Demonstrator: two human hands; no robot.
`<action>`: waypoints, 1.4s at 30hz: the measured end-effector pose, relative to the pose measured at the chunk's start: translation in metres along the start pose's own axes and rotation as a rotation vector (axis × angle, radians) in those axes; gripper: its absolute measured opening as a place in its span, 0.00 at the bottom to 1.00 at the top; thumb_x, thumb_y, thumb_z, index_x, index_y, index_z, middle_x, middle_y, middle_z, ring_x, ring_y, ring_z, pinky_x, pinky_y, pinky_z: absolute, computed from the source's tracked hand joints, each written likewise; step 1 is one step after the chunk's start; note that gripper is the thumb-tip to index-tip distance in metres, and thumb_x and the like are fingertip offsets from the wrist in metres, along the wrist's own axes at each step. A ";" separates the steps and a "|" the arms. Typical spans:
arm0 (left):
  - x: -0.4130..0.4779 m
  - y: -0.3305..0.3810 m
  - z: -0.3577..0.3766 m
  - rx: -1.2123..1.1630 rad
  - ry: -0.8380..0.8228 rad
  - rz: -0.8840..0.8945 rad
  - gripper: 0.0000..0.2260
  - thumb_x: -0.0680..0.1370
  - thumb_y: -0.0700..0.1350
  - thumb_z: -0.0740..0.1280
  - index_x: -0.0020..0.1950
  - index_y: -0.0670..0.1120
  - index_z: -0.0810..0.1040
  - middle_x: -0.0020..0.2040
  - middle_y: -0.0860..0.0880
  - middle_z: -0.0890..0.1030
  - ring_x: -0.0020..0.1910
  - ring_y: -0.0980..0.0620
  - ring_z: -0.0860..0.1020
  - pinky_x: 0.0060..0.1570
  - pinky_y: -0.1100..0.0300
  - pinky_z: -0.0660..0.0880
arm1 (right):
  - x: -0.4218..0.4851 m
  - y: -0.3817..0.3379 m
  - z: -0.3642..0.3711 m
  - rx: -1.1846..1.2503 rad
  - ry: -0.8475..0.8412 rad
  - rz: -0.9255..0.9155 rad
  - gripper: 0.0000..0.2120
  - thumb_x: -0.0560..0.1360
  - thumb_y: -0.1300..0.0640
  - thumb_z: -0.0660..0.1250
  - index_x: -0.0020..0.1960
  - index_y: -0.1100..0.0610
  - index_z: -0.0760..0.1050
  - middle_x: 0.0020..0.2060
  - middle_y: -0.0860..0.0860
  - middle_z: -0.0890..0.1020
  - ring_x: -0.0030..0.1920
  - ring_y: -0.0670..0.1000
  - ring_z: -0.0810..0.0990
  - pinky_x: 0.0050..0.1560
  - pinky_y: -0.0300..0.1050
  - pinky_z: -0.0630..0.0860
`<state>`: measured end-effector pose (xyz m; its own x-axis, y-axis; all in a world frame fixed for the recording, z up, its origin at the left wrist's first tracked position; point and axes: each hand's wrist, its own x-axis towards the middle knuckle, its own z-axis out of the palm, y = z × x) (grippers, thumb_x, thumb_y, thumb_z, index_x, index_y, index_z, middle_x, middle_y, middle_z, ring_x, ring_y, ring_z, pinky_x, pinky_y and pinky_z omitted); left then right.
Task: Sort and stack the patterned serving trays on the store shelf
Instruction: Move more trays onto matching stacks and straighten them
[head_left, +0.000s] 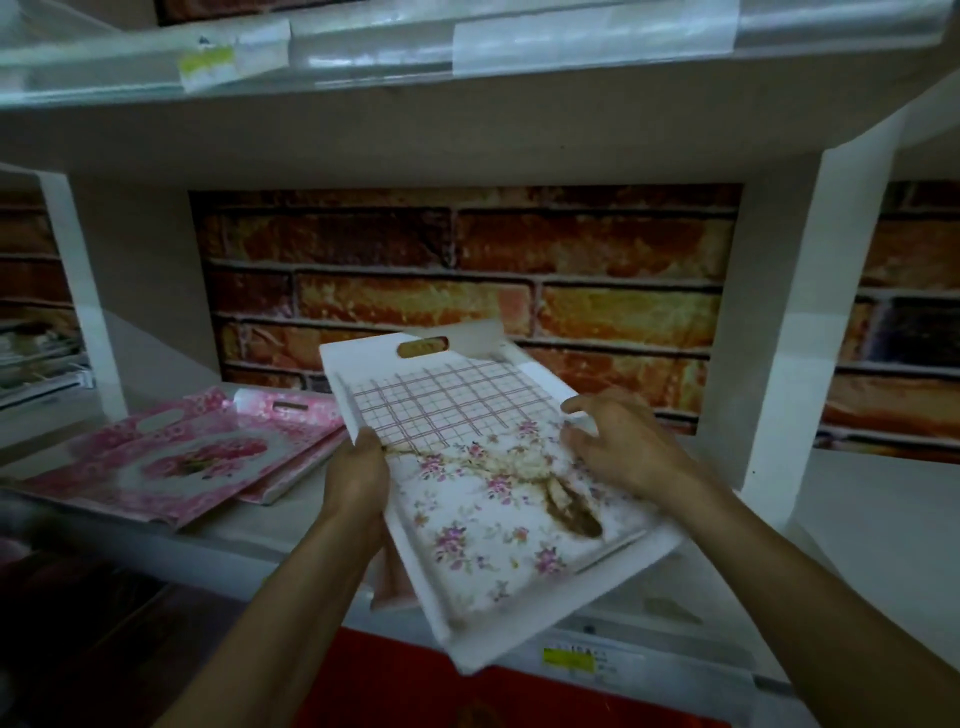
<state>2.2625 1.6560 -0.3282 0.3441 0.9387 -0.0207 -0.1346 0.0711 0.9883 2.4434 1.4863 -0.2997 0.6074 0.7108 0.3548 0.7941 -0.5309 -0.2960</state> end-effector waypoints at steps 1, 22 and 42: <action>-0.001 0.002 -0.002 0.029 -0.015 0.002 0.18 0.83 0.52 0.54 0.64 0.43 0.75 0.55 0.43 0.79 0.40 0.48 0.77 0.43 0.56 0.73 | 0.001 0.005 0.002 -0.031 0.021 0.026 0.23 0.78 0.45 0.62 0.72 0.48 0.67 0.67 0.55 0.70 0.69 0.57 0.64 0.64 0.50 0.67; 0.021 0.016 -0.012 0.309 -0.241 0.089 0.11 0.83 0.52 0.56 0.59 0.53 0.75 0.53 0.51 0.75 0.48 0.54 0.72 0.54 0.57 0.65 | 0.007 0.020 0.011 0.296 0.139 0.264 0.18 0.80 0.58 0.59 0.69 0.55 0.70 0.56 0.54 0.83 0.53 0.57 0.81 0.48 0.43 0.75; -0.054 0.184 -0.106 0.561 -0.222 -0.156 0.11 0.82 0.47 0.59 0.50 0.46 0.80 0.50 0.47 0.79 0.52 0.48 0.76 0.53 0.59 0.68 | -0.048 -0.120 -0.133 0.331 -0.252 0.516 0.21 0.79 0.57 0.59 0.72 0.55 0.67 0.58 0.58 0.81 0.54 0.57 0.81 0.54 0.47 0.78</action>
<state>2.1203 1.6541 -0.1615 0.5132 0.8348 -0.1993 0.4213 -0.0427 0.9059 2.3217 1.4542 -0.1633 0.8526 0.5104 -0.1122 0.3291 -0.6912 -0.6434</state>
